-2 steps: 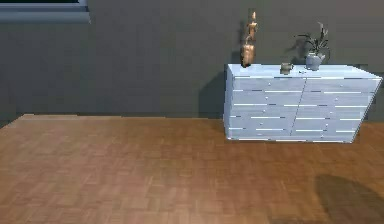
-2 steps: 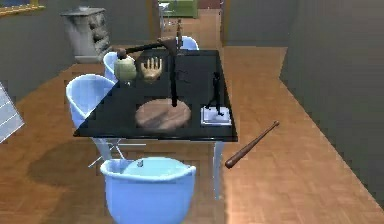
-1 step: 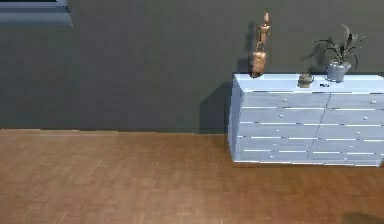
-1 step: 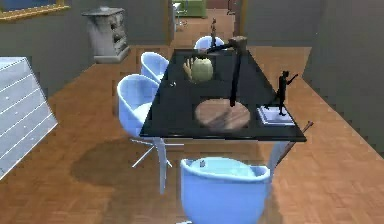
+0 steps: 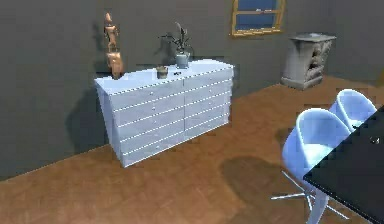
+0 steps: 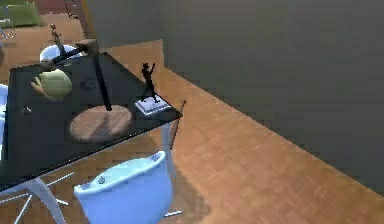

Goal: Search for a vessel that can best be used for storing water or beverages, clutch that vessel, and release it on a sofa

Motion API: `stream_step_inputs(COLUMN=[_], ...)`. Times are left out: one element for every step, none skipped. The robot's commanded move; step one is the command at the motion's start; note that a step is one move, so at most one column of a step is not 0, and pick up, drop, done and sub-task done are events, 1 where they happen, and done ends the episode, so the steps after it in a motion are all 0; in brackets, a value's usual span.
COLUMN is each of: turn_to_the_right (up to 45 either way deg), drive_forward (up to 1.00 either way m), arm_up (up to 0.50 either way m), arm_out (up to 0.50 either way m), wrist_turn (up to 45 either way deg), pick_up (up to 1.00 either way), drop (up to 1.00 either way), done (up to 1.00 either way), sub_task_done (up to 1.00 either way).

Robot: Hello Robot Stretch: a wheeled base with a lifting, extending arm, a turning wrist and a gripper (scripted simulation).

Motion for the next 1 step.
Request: stream_step_inputs(turn_to_the_right=[0.0], drive_forward=[1.0], arm_up=[0.0], arm_out=[0.0], wrist_turn=[0.0], pick_up=[0.0], drop=[0.0], done=[0.0], sub_task_done=[0.0])
